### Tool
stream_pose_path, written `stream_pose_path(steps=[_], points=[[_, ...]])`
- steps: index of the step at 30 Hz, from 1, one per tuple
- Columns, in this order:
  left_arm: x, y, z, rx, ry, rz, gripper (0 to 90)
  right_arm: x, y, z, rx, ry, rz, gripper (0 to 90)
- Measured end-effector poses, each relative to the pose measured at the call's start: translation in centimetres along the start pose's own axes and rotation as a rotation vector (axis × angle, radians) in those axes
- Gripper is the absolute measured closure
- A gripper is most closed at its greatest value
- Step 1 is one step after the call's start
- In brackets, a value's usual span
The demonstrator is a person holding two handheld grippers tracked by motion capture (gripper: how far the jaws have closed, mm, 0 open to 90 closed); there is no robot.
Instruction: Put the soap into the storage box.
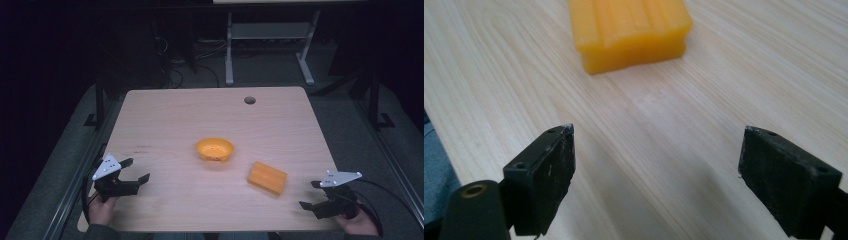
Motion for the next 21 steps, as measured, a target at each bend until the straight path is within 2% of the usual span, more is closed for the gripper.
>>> stream_pose_path(steps=[5, 9, 18, 21], points=[[-0.1, 0.1, 0.0, -0.012, -0.005, -0.002, 14.1, -0.1, -0.1, 0.3, 0.003, -0.004, 0.005, 14.3], [-0.1, 0.1, 0.0, -0.007, -0.003, 0.001, 14.1, -0.2, -0.2, 0.7, 0.007, -0.014, 0.01, 14.2], [-0.1, 0.1, 0.0, -0.005, -0.003, 0.002, 14.1, -0.5, -0.5, 2.9, 0.046, -0.029, 0.042, 14.2], [-0.1, 0.1, 0.0, -0.01, -0.005, 0.001, 14.1, -0.5, -0.5, 3.5, 0.057, -0.05, 0.044, 14.2]])
Point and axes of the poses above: each handheld gripper's, and its own axes: x roughly backward along the jaws, z roughly out of its top, y roughly to its right, the point moved 5 cm from there along -x, roughly forward along the jaws, and after that the axes turned 9 degrees about x, right-handed, at the moved point
